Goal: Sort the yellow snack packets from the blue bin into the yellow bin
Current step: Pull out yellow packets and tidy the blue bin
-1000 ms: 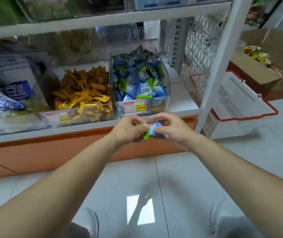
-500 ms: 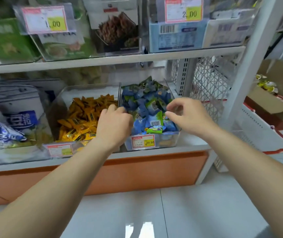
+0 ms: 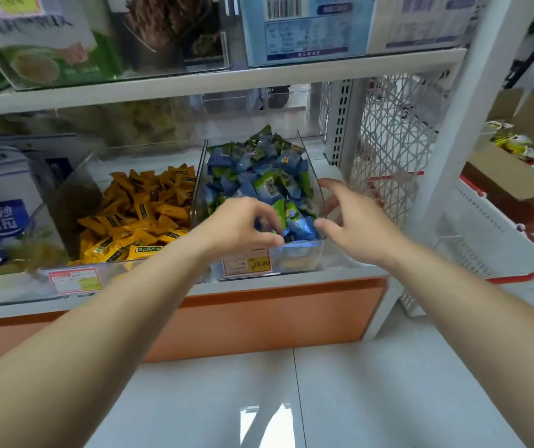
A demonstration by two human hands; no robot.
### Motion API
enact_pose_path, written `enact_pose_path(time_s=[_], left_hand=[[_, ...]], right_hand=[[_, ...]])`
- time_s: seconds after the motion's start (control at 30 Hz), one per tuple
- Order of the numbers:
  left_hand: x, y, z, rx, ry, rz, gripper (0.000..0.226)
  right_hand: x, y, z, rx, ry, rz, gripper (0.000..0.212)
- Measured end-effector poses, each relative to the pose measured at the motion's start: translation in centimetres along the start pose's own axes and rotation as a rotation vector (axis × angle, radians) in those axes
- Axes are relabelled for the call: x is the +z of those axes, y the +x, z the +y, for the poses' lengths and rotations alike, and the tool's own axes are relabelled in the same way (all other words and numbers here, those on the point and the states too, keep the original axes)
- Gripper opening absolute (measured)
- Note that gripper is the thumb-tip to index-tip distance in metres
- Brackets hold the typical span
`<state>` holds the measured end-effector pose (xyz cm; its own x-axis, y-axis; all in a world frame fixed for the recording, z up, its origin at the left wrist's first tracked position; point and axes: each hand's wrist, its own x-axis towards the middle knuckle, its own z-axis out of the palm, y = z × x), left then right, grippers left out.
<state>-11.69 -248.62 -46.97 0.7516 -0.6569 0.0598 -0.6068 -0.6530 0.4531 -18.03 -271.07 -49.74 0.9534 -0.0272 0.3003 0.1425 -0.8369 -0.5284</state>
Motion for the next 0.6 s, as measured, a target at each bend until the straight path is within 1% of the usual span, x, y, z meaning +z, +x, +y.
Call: enact_pose_path(time_s=[0.07,0.13,0.17,0.23,0.3,0.37,0.4,0.47,0.5,0.57,0.6], left_hand=[[-1.0,0.2,-0.7,-0.038,0.005,0.133,0.009],[-1.6,0.3,-1.6,-0.026,0.178,0.274,0.011],[-1.6,0.2,-1.8,-0.011,0.293,0.302,0.014],[-1.3,0.2,-1.9,0.008,0.487,0.282,0.018],[-1.0,0.4,-1.8,-0.003,0.568,0.245,0.023],[-1.0,0.3,-1.4,-0.039,0.553,0.228,0.028],[-1.0,0.2,-1.2,-0.036,0.536,0.258,0.027],[-0.7,-0.2,-0.6,0.027,0.467,0.368,0.018],[-0.5,-0.4,-0.2,0.053,0.388,0.366,0.016],[0.1,-0.5,0.5,0.015,0.267,0.219,0.017],[0.4,-0.3,0.5,-0.038,0.276,0.141,0.020]], right_hand=[[0.0,-0.1,-0.1,-0.005,-0.017,-0.015,0.070],[-0.1,-0.2,-0.2,-0.003,-0.014,-0.040,0.071],[-0.1,-0.3,-0.2,0.000,-0.014,-0.047,0.071],[-0.2,-0.2,-0.2,-0.001,-0.030,-0.045,0.071],[-0.1,-0.2,-0.3,-0.012,-0.062,-0.032,0.072],[-0.1,-0.2,-0.4,-0.034,-0.087,-0.013,0.074],[-0.2,-0.2,-0.4,-0.041,-0.093,-0.003,0.073],[-0.3,-0.2,-0.5,-0.047,-0.111,0.007,0.072],[-0.3,-0.2,-0.5,-0.048,-0.121,0.007,0.072],[-0.3,-0.2,-0.7,-0.046,-0.121,-0.005,0.073],[-0.3,-0.3,-0.8,-0.044,-0.114,-0.014,0.073]])
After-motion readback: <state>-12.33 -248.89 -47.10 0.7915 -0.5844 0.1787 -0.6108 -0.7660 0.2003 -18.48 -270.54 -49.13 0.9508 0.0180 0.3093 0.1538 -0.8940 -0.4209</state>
